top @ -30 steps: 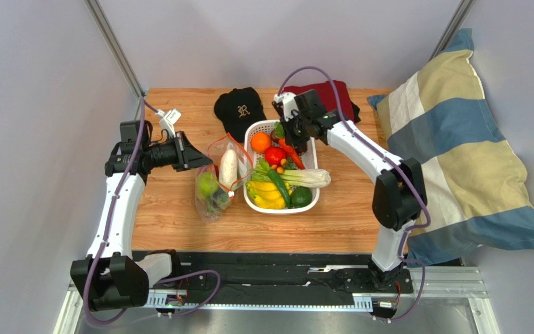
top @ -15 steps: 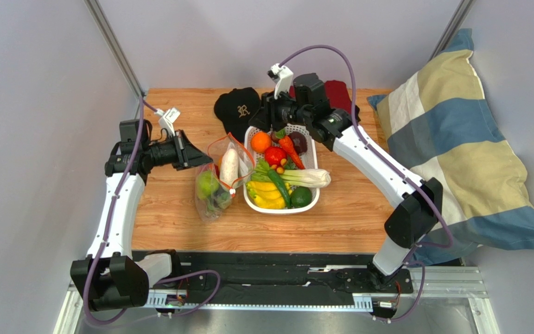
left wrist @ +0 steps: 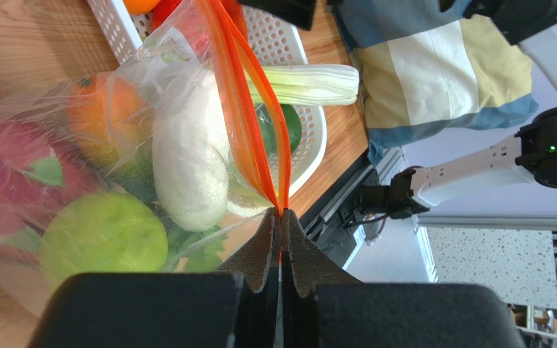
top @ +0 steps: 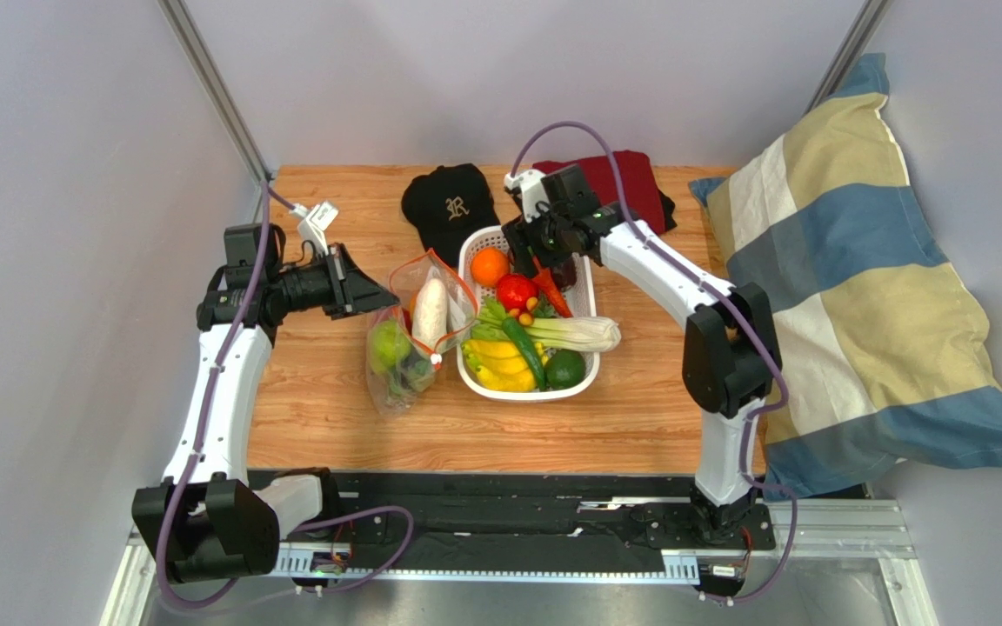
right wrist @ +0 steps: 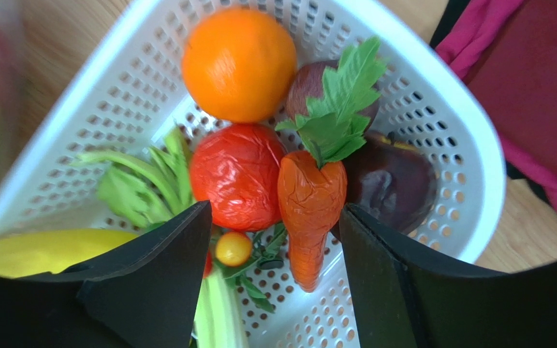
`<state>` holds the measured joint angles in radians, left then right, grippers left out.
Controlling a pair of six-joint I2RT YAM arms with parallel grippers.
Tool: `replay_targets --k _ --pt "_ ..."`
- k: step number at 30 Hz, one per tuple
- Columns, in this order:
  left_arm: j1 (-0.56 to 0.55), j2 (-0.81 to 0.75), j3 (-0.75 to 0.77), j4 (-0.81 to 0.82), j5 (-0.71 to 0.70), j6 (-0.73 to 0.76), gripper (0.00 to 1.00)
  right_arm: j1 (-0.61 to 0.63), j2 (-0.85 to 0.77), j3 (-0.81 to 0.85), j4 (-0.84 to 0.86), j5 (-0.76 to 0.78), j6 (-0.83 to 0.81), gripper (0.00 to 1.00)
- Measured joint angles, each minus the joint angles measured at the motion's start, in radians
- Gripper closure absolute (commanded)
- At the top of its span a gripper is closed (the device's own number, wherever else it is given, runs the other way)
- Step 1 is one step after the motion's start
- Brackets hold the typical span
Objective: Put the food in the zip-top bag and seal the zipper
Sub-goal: Pick up the fake vegetable from the bin.
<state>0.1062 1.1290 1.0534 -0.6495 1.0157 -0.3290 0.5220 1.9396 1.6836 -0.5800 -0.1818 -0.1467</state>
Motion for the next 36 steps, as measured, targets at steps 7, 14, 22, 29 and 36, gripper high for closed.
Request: replay_targets --k 7,14,22,29,36 --pt "0.0 0.0 0.0 0.0 -0.002 0.0 1.0 0.004 0.116 0.04 -0.055 0.038 -0.078 0.31" --pt "0.0 0.0 0.0 -0.001 -0.005 0.001 1.0 0.004 0.152 0.08 -0.069 0.043 -0.087 0.38" --pt "0.0 0.0 0.0 -0.002 -0.005 0.002 1.0 0.004 0.164 0.1 -0.078 0.049 -0.083 0.76" --pt "0.0 0.0 0.0 -0.004 -0.005 0.002 1.0 -0.001 0.089 0.1 -0.144 0.026 -0.063 1.0" --pt "0.0 -0.003 -0.002 0.0 -0.003 -0.003 1.0 -0.008 -0.167 0.097 -0.05 -0.092 0.082 1.0"
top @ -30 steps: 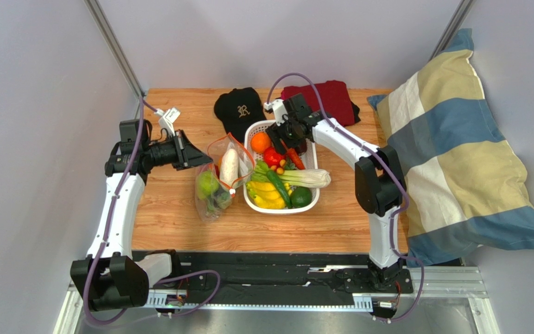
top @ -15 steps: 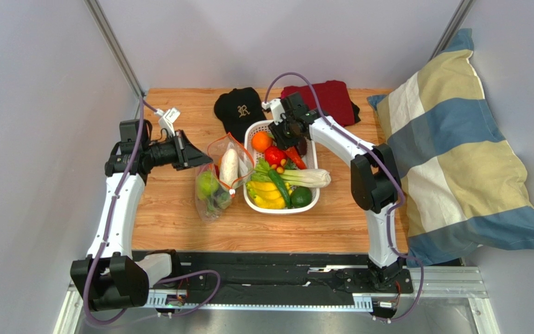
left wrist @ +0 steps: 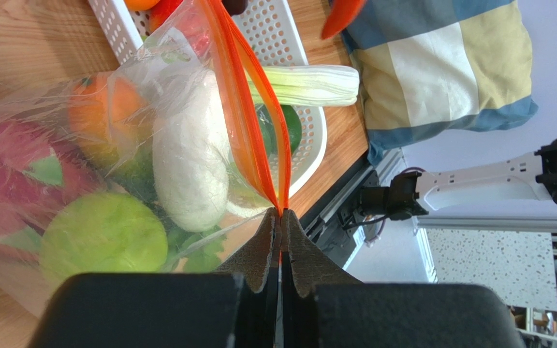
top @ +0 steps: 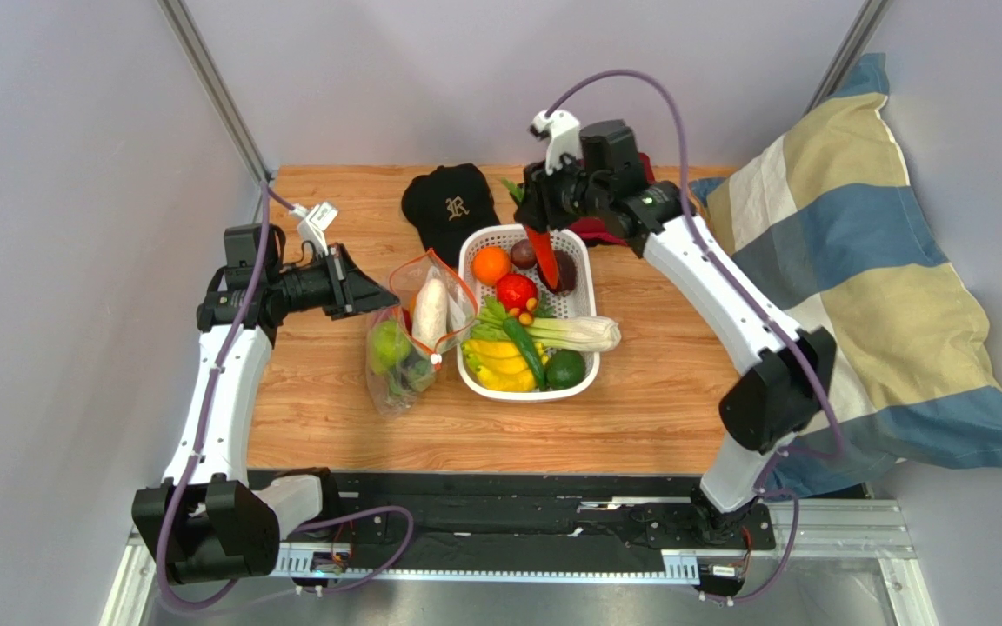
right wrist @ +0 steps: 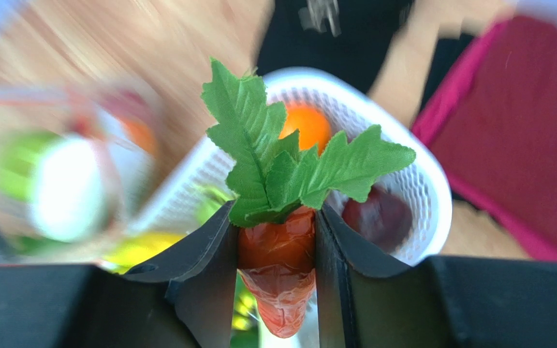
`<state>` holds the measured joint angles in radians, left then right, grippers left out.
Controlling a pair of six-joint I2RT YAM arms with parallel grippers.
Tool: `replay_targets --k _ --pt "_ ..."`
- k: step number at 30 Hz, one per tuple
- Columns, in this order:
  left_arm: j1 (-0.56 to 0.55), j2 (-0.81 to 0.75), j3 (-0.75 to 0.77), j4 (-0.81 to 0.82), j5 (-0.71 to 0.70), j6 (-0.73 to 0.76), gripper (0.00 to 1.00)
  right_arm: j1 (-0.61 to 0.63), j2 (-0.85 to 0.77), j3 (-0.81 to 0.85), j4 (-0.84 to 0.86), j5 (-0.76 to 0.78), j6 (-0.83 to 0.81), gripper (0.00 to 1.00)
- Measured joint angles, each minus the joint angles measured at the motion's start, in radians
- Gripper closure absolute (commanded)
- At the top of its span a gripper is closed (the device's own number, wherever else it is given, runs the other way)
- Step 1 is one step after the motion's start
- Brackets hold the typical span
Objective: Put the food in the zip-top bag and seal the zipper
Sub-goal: Pick up the fake vegetable from the bin, then place the fake vegetable in the zipper food storage bag.
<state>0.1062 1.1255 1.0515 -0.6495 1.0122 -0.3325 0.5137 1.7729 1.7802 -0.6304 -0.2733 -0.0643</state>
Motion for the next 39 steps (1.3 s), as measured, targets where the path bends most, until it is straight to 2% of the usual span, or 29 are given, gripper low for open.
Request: replay_targets --k 6,9,13,20,28,39 --pt "0.0 -0.002 -0.013 0.026 0.003 -0.031 1.0 0.024 -0.149 -0.017 0.263 -0.098 0.267 1.0" --pt "0.001 -0.011 -0.035 0.062 0.004 -0.064 1.0 0.074 -0.154 -0.039 0.411 -0.107 0.407 1.0" --pt "0.003 -0.027 -0.07 0.108 0.007 -0.113 1.0 0.154 -0.108 -0.072 0.504 -0.106 0.53 1.0" --pt "0.021 -0.038 -0.097 0.166 0.012 -0.17 1.0 0.251 -0.005 -0.134 0.538 -0.108 0.619 1.0" --pt "0.051 -0.04 -0.118 0.22 0.025 -0.232 1.0 0.283 0.054 -0.195 0.53 -0.168 0.708 1.0" --pt "0.067 -0.04 -0.175 0.303 0.045 -0.316 1.0 0.318 0.089 -0.266 0.57 -0.202 0.71 1.0"
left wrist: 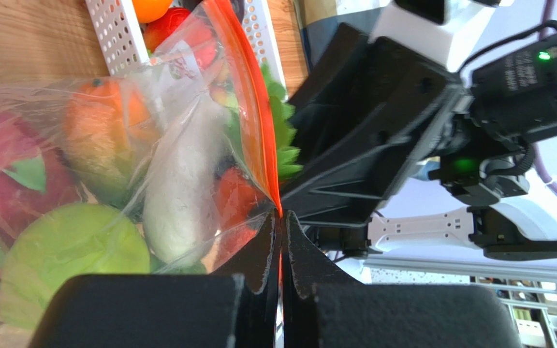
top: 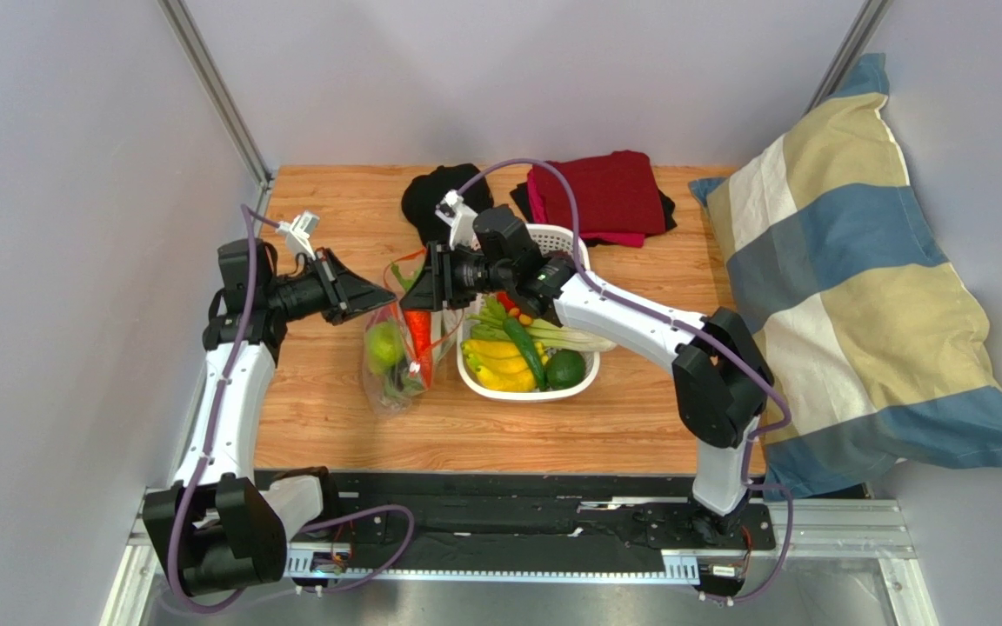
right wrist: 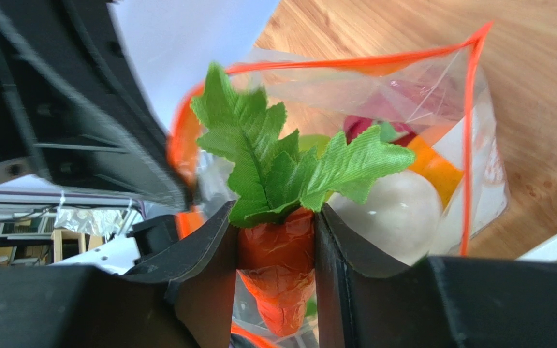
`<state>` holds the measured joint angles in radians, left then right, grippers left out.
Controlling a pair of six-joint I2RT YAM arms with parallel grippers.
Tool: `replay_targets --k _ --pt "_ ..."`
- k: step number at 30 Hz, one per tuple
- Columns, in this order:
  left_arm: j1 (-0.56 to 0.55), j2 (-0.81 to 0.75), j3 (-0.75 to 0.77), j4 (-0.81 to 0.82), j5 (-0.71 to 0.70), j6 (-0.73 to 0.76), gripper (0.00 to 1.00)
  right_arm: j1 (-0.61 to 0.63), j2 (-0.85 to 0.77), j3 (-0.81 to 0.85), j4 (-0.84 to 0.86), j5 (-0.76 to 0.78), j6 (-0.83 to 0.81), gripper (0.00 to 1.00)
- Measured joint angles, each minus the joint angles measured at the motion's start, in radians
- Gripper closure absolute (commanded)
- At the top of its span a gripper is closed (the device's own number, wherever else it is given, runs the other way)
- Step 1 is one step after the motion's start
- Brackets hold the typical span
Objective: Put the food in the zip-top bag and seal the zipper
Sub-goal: Place the fake vegetable in the zipper food storage bag.
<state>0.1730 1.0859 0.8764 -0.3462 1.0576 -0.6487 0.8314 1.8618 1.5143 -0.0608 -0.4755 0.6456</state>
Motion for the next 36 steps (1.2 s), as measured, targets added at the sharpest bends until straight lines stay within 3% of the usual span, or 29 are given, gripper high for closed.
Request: replay_targets --k 8,17,25,26,27,29,30,33,36 --pt "0.014 -0.008 -0.038 0.035 0.007 -0.037 1.0 -0.023 0.059 0.003 -0.028 -0.005 0.061 1.0" --pt "0.02 -0.019 -0.038 0.057 0.006 -0.053 1.0 -0.057 0.059 0.003 0.081 0.053 0.233 1.0" --pt "0.021 -0.02 -0.057 0.104 0.006 -0.106 1.0 0.024 0.032 -0.06 0.19 0.197 0.127 1.0" --pt "0.021 -0.02 -0.058 0.106 0.006 -0.111 1.0 0.037 0.032 -0.072 0.204 0.214 0.104 0.94" --pt "0.021 -0.02 -0.058 0.108 0.006 -0.116 1.0 0.049 0.032 -0.084 0.211 0.229 0.082 0.71" --pt "0.021 -0.02 -0.059 0.113 0.006 -0.125 1.0 0.063 0.034 -0.094 0.208 0.239 0.054 0.47" --pt "0.021 -0.02 -0.059 0.114 0.006 -0.129 1.0 0.068 0.037 -0.094 0.208 0.237 0.039 0.3" --pt "0.026 -0.018 -0.059 0.12 0.01 -0.137 1.0 0.069 0.043 -0.07 0.149 0.212 0.002 0.17" --pt "0.037 -0.016 -0.058 0.12 0.016 -0.134 1.0 0.047 0.042 -0.045 0.097 0.155 -0.037 0.13"
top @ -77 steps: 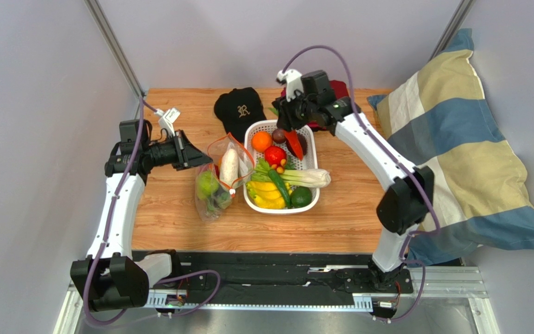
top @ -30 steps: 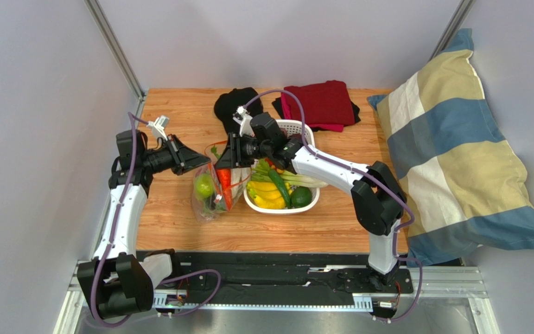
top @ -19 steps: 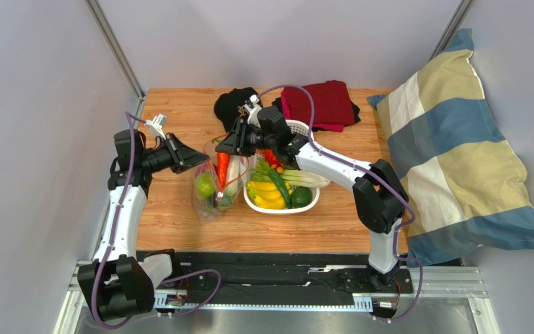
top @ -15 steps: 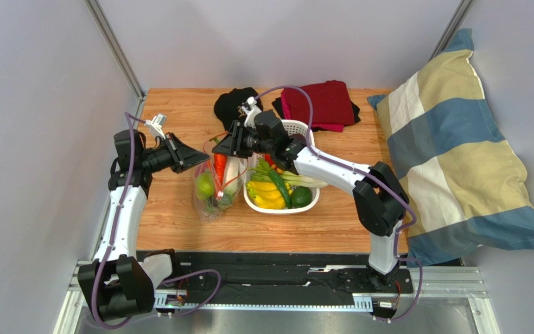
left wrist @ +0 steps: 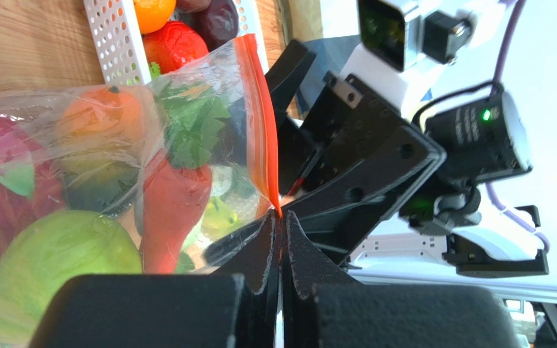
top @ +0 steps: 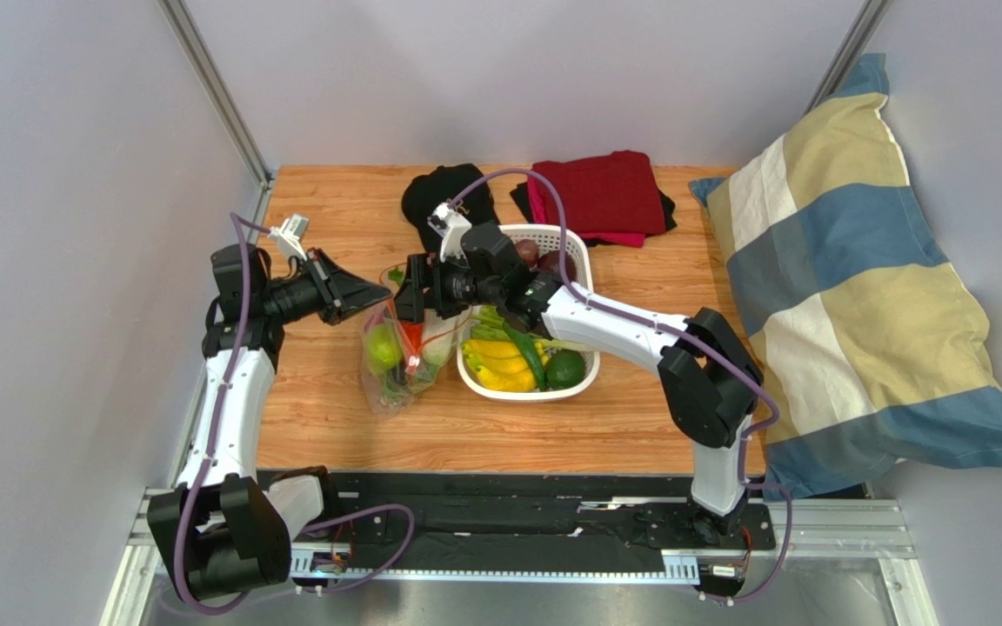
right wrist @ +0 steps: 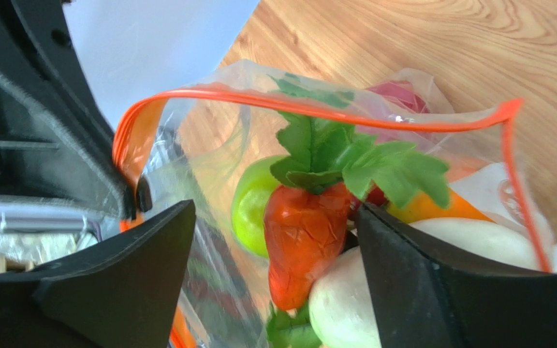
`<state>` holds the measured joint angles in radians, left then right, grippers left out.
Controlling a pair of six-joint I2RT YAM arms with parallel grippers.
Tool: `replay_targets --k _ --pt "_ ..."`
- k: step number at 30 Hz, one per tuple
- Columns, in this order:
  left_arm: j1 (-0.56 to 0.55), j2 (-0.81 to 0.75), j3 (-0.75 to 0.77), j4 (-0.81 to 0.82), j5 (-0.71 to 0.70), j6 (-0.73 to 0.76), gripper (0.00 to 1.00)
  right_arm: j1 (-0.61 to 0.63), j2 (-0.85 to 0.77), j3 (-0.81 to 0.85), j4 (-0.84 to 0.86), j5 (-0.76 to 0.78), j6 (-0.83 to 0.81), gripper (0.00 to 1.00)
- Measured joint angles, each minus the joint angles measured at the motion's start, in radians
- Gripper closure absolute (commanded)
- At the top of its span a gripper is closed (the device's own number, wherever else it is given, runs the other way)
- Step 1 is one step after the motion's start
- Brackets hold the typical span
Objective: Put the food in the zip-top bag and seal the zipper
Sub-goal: Place the fake vegetable in the zipper food storage bag, then zip the zipper food storage bag at the center of the board.
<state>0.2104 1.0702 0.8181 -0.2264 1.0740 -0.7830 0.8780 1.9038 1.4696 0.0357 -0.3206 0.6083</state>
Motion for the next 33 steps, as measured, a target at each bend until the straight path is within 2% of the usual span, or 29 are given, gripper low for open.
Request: replay_targets --k 3,7,10,17,23,25,33 --pt "0.004 0.009 0.005 -0.011 0.011 0.009 1.0 -0.031 -0.014 0.027 -0.062 -0.079 -0.064 0.08" --pt "0.011 0.025 0.021 -0.049 0.026 0.044 1.0 -0.073 -0.061 0.076 -0.151 -0.212 -0.175 0.09" --pt "0.014 0.038 0.037 -0.078 0.032 0.073 1.0 -0.105 -0.119 0.097 -0.22 -0.338 -0.319 0.08" --pt "0.014 0.076 0.098 -0.19 0.044 0.182 1.0 -0.127 -0.26 0.056 -0.422 -0.485 -0.918 0.09" --pt "0.014 0.087 0.119 -0.281 0.049 0.261 1.0 -0.106 -0.229 0.034 -0.498 -0.512 -1.343 0.13" --pt "0.014 0.097 0.131 -0.316 0.05 0.291 1.0 -0.089 -0.202 0.034 -0.517 -0.51 -1.46 0.16" --pt "0.014 0.114 0.174 -0.416 0.042 0.381 1.0 -0.013 -0.129 0.043 -0.65 -0.495 -1.817 0.47"
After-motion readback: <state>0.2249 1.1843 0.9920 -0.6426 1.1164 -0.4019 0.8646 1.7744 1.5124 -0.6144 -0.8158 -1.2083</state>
